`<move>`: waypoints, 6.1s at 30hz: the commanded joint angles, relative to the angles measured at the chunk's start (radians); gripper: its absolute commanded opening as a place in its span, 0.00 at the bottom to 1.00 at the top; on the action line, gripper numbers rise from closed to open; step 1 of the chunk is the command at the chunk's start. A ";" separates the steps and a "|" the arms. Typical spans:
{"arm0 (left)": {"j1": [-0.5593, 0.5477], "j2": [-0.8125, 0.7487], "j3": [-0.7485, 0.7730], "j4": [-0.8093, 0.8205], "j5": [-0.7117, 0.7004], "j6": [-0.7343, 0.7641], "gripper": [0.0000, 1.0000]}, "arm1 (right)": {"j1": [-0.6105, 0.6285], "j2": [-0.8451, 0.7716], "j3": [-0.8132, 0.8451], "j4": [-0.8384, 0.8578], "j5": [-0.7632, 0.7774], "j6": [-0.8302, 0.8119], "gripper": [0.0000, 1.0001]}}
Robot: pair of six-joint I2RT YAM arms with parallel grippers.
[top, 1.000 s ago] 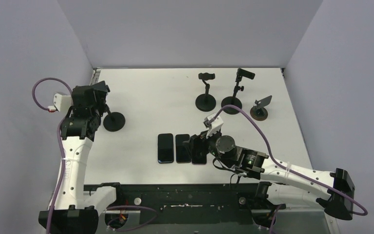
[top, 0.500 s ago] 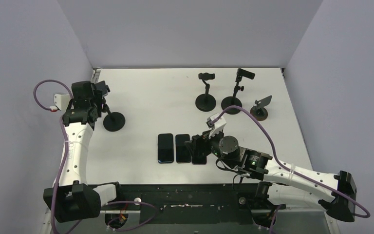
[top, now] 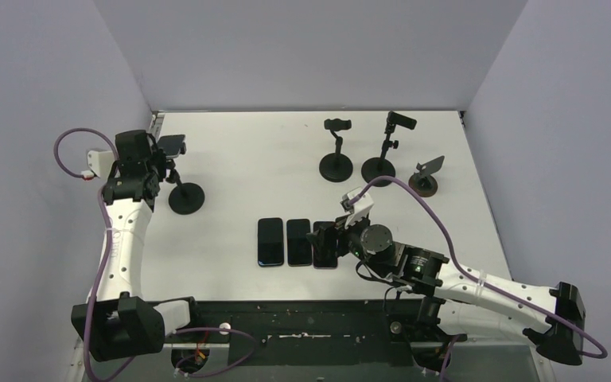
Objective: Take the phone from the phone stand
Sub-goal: Pick up the phone stand with the phone at the center of the board, then place the phone stand with the phone at the center of the board, then pick up the phone stand with the phone at the center of the board, then place the phone stand with the phone at the center of the board.
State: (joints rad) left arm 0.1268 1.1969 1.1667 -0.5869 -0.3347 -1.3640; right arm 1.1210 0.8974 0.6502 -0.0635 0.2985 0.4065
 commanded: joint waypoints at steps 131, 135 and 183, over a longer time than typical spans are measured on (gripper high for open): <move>-0.192 -0.115 -0.227 0.375 0.436 0.182 0.23 | 0.011 -0.121 0.065 -0.192 0.117 0.047 0.89; -0.191 -0.115 -0.226 0.372 0.436 0.189 0.16 | 0.010 -0.126 0.063 -0.192 0.117 0.049 0.89; -0.341 0.185 0.149 0.797 1.102 0.259 0.00 | 0.013 -0.376 0.264 -0.468 0.347 -0.101 0.89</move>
State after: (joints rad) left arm -0.1925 1.4132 1.2240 0.0559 0.6926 -1.1416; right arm 1.1275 0.5339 0.8703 -0.4938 0.6022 0.3267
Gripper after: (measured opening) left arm 0.074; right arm 0.894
